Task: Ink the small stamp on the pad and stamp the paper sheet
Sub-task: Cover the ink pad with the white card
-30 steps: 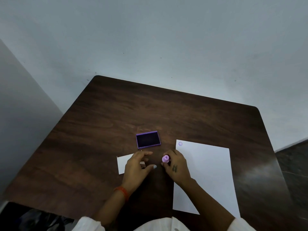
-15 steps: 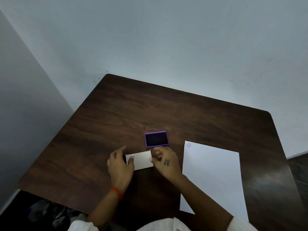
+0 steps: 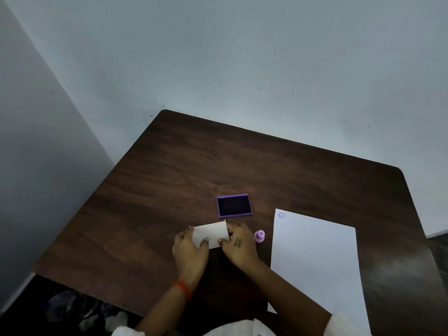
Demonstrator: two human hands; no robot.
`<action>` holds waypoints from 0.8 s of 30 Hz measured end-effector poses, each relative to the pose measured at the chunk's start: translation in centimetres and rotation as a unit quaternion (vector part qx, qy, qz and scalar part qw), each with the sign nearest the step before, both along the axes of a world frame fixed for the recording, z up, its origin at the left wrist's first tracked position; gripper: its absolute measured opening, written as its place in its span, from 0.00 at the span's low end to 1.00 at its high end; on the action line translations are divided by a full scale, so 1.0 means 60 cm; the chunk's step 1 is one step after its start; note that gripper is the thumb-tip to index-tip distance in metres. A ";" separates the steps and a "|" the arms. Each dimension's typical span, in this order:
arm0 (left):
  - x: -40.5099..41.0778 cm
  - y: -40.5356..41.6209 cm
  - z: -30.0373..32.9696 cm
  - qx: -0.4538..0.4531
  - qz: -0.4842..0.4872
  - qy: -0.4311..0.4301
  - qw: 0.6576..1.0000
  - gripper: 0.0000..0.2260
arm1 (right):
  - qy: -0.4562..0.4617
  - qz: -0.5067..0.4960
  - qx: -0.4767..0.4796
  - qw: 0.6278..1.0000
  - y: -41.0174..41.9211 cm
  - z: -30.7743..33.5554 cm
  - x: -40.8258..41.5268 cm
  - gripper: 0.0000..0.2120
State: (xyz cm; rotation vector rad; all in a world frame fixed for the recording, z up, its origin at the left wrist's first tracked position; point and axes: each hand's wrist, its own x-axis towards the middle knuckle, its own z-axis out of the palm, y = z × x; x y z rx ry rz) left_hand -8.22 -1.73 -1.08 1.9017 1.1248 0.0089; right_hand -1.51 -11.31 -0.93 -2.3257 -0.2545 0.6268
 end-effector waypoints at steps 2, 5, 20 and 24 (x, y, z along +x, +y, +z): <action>0.006 -0.002 0.010 -0.005 0.011 -0.022 1.000 0.24 | -0.007 -0.018 0.019 1.000 -0.002 0.006 0.006 0.19; 0.026 -0.005 0.027 -0.002 0.011 -0.062 0.998 0.23 | -0.039 -0.050 0.031 0.998 -0.009 0.019 0.024 0.18; 0.140 -0.040 0.029 -0.007 -0.026 -0.072 0.997 0.19 | -0.085 -0.135 0.019 0.987 -0.037 0.024 0.112 0.15; 0.142 -0.046 0.018 -0.010 -0.017 -0.055 0.998 0.20 | -0.068 -0.134 0.002 0.989 -0.038 0.008 0.115 0.15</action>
